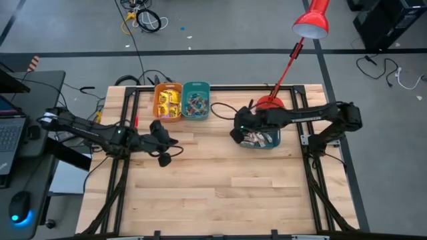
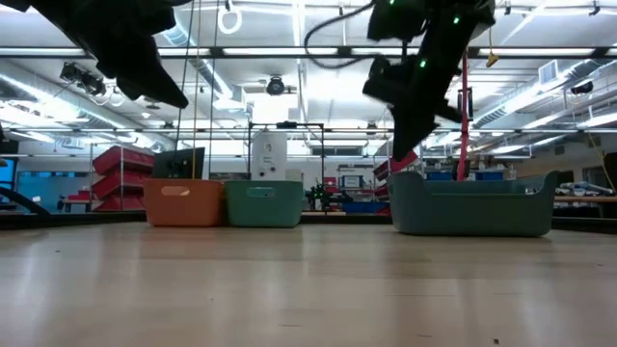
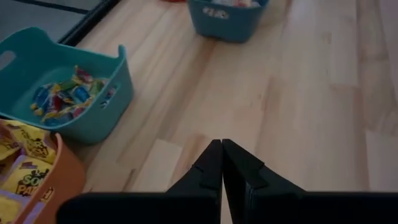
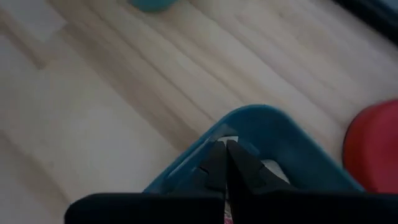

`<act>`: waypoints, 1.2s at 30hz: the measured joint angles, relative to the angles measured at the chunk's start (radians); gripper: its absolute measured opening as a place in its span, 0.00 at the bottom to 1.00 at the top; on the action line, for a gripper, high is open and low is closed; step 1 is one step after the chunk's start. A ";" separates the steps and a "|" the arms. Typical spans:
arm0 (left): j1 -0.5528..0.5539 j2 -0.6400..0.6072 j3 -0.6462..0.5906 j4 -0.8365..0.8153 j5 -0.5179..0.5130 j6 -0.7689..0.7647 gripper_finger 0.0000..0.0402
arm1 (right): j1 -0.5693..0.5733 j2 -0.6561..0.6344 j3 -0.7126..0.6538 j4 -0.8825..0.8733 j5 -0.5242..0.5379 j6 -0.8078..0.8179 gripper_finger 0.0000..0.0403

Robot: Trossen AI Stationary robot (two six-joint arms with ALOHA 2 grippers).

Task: Sort candy
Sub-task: Move the blue bin to the right side of the green bin

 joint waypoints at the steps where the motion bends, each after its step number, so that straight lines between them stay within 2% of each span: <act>1: -0.006 0.000 0.000 -0.008 0.000 0.000 0.04 | -0.003 0.019 0.000 0.004 0.004 0.021 0.00; 6: -0.035 0.000 0.000 -0.012 -0.005 0.000 0.04 | -0.017 0.112 0.000 0.011 0.005 0.068 0.00; 11: -0.048 0.000 0.000 -0.016 -0.036 0.000 0.04 | -0.017 0.168 -0.001 0.066 -0.016 0.049 0.00; 25: -0.048 0.000 0.000 -0.080 -0.065 -0.026 0.04 | 0.035 0.165 -0.001 0.310 -0.165 -0.035 0.00; 36: -0.048 0.000 0.000 -0.080 -0.076 -0.030 0.04 | 0.134 0.165 -0.001 0.327 -0.212 -0.056 0.00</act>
